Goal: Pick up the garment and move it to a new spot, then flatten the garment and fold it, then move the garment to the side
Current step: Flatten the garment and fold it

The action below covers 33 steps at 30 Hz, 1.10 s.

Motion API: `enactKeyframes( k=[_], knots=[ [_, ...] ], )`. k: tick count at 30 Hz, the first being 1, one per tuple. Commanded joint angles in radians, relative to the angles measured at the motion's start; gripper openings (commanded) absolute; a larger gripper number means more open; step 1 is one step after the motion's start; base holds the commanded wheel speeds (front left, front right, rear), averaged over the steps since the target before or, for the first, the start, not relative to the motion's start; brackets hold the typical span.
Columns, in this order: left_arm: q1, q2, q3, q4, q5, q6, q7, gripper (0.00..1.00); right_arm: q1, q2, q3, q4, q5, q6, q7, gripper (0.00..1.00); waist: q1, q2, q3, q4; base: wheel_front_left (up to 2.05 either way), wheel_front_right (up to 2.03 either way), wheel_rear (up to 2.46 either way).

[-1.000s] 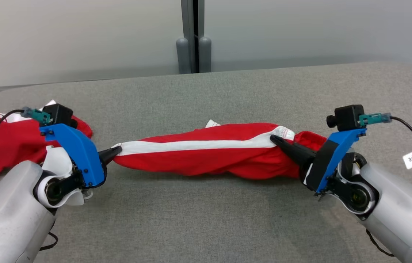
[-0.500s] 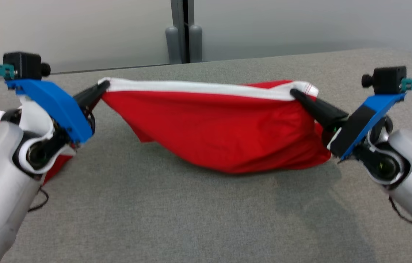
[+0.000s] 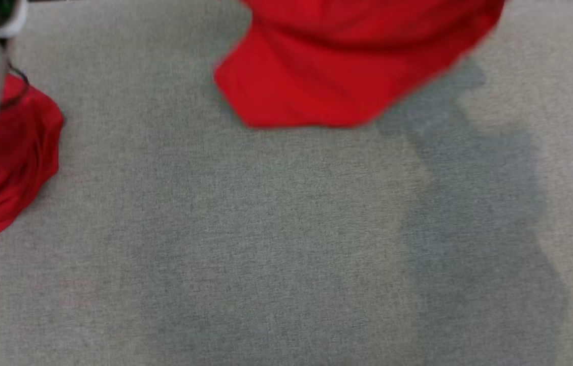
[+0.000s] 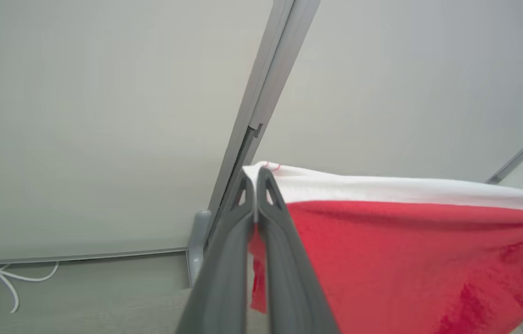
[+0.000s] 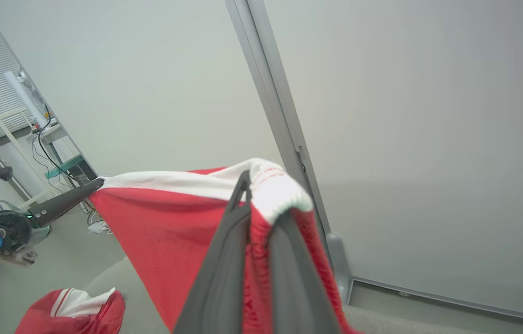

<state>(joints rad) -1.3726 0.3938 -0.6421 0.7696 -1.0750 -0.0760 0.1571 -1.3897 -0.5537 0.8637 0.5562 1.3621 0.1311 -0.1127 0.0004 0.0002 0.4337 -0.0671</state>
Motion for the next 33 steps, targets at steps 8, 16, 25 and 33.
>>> enactKeyframes(
  k=[8,16,25,33],
  knots=[
    [-0.205,-0.036,0.021,0.114,0.041,-0.022,-0.112,0.00,-0.156,-0.014,0.006,0.051,-0.013,-0.001,-0.102,0.00,-0.0004,-0.0002,0.025,0.013,0.00,0.00,0.00],
    [-0.083,-0.038,-0.079,0.153,0.029,-0.056,-0.014,0.00,-0.014,-0.039,0.139,-0.022,0.021,0.000,-0.109,0.00,-0.0004,-0.0002,-0.043,0.022,0.00,0.00,0.00],
    [0.296,0.098,-0.191,-0.051,-0.129,-0.054,0.179,0.00,0.279,-0.136,0.354,-0.202,0.114,0.000,-0.012,0.00,-0.0004,-0.0002,-0.200,0.029,0.00,0.00,0.00],
    [0.595,0.281,-0.237,-0.320,-0.255,-0.054,0.309,0.00,0.512,-0.236,0.407,-0.373,0.168,0.000,0.073,0.00,-0.0004,-0.0002,-0.318,0.033,0.00,0.00,0.00]
  ],
)
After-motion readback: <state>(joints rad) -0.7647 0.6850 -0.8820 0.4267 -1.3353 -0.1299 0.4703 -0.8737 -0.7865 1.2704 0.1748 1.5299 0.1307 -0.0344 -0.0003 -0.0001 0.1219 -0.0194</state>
